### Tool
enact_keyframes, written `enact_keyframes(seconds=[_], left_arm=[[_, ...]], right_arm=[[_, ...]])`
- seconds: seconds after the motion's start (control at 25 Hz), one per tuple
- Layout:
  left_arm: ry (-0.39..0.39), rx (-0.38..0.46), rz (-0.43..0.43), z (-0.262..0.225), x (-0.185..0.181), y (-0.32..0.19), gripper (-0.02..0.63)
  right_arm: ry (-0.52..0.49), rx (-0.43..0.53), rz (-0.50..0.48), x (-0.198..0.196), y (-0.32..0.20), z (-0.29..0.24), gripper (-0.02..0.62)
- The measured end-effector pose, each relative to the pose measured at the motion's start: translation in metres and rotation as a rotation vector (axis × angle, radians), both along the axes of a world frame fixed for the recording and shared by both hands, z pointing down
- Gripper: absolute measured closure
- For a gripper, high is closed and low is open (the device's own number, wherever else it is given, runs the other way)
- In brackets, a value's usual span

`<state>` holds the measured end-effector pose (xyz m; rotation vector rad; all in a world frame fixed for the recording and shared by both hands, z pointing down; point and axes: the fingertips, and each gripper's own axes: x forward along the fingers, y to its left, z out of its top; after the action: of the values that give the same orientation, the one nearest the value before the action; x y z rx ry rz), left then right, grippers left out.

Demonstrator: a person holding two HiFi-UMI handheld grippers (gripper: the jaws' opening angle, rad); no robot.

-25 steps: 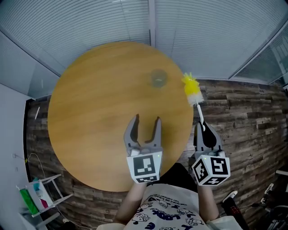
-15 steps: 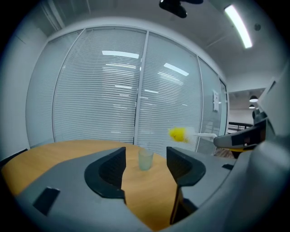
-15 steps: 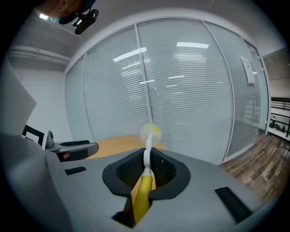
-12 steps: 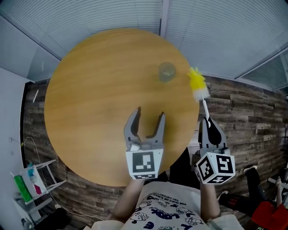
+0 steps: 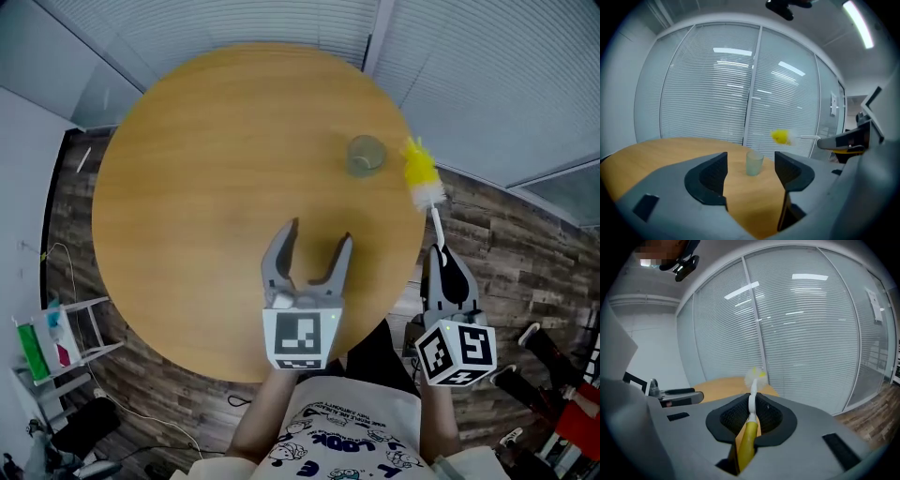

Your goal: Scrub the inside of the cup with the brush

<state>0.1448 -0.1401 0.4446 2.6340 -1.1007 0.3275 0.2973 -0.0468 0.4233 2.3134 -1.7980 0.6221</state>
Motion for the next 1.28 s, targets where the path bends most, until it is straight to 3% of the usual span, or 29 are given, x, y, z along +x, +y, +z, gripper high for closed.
enact_keyframes(seconds=[0.24, 0.48, 0.76, 1.0, 1.28], left_arm=[[-0.042, -0.012, -0.020, 0.016, 0.024, -0.021, 0.295], [-0.013, 0.006, -0.024, 0.026, 0.053, -0.039, 0.280], [-0.077, -0.017, -0.037, 0.055, 0.082, -0.060, 0.257], [-0.066, -0.099, -0.050, 0.088, 0.091, -0.077, 0.227], [-0.097, -0.133, -0.054, 0.115, 0.112, -0.089, 0.215]], right_arm=[[-0.022, -0.014, -0.067, 0.024, -0.035, 0.010, 0.549], [-0.046, -0.023, -0.120, 0.047, -0.061, 0.017, 0.549], [-0.064, -0.032, -0.178, 0.075, -0.086, 0.024, 0.549], [-0.087, -0.079, -0.217, 0.082, -0.109, 0.043, 0.549], [-0.106, -0.107, -0.243, 0.099, -0.121, 0.060, 0.549]])
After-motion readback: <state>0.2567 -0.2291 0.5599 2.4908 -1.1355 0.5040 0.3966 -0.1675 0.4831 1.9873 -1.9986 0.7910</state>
